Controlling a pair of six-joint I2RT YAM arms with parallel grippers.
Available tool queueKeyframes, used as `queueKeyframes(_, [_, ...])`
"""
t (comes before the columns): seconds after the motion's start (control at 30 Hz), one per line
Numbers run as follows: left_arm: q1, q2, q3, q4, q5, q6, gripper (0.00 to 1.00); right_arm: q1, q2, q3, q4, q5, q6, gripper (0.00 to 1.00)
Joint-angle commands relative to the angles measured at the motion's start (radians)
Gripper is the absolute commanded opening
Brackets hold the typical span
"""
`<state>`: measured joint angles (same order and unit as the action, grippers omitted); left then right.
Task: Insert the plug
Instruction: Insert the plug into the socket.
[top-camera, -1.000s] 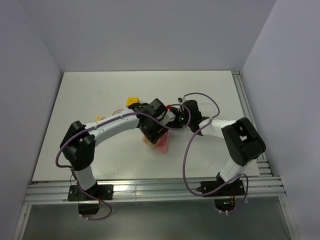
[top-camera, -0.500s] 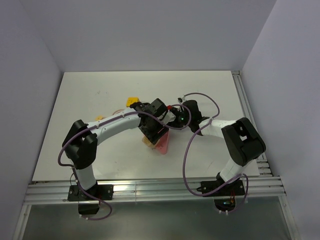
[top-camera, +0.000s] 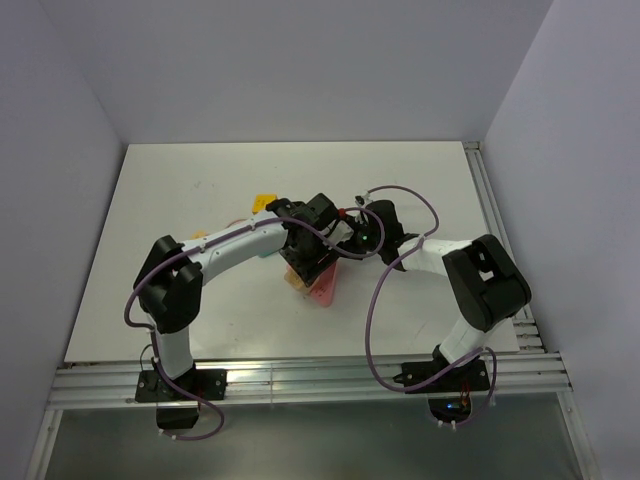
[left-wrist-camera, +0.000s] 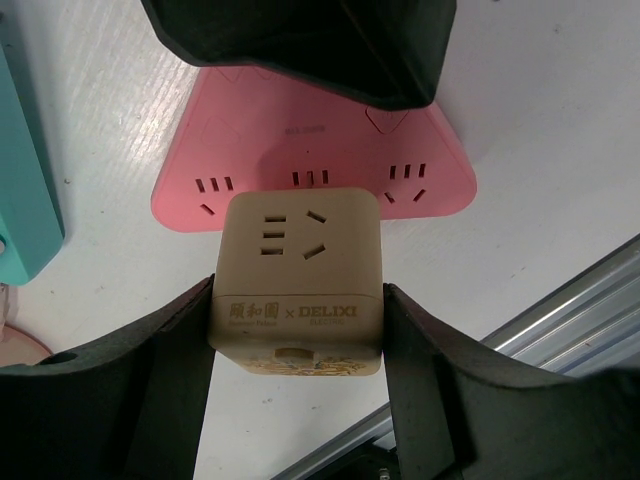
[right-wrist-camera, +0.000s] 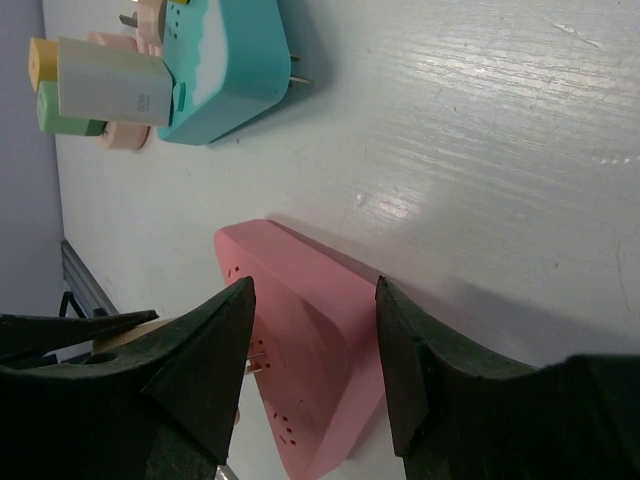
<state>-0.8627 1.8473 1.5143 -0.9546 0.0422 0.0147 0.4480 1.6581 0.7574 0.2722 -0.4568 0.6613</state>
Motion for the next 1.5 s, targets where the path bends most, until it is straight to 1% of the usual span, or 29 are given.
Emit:
queueKeyframes(0.0, [-0.007, 0.0, 0.057, 0.002, -0.019, 0.008, 0.0, 0.009, 0.009, -0.007, 0.056, -0.028, 0.006, 0.59])
queueKeyframes(0.27, [-0.013, -0.02, 0.011, 0.082, -0.025, -0.007, 0.0, 0.008, 0.038, -0.024, 0.131, -0.108, 0.057, 0.59])
queueKeyframes(0.43, [-0.013, -0.051, -0.032, 0.143, -0.036, -0.007, 0.0, 0.004, 0.052, -0.032, 0.145, -0.121, 0.086, 0.59])
queueKeyframes(0.63, [-0.012, -0.053, -0.059, 0.159, -0.034, -0.007, 0.0, -0.045, 0.077, -0.075, 0.226, -0.172, 0.158, 0.59])
queueKeyframes(0.87, [-0.012, -0.076, -0.114, 0.189, -0.036, -0.007, 0.0, -0.06, 0.069, -0.078, 0.219, -0.164, 0.146, 0.59])
queueKeyframes(1.03, [-0.012, -0.126, -0.19, 0.232, -0.038, -0.01, 0.0, -0.063, 0.068, -0.079, 0.22, -0.166, 0.143, 0.59])
queueKeyframes(1.1, [-0.007, -0.157, -0.239, 0.261, -0.036, -0.053, 0.0, -0.061, 0.069, -0.079, 0.219, -0.166, 0.141, 0.59])
queueKeyframes(1.17, [-0.004, -0.206, -0.276, 0.315, -0.035, -0.061, 0.0, -0.061, 0.072, -0.078, 0.22, -0.171, 0.141, 0.58])
queueKeyframes(1.3, [0.001, -0.282, -0.402, 0.419, -0.03, -0.064, 0.0, -0.061, 0.081, -0.075, 0.231, -0.187, 0.139, 0.57])
queueKeyframes(1.37, [0.01, -0.312, -0.43, 0.459, -0.009, -0.064, 0.0, -0.061, 0.081, -0.075, 0.234, -0.19, 0.138, 0.57])
queueKeyframes(1.47, [0.014, -0.319, -0.456, 0.476, 0.002, -0.071, 0.0, -0.06, 0.083, -0.076, 0.24, -0.194, 0.138, 0.57])
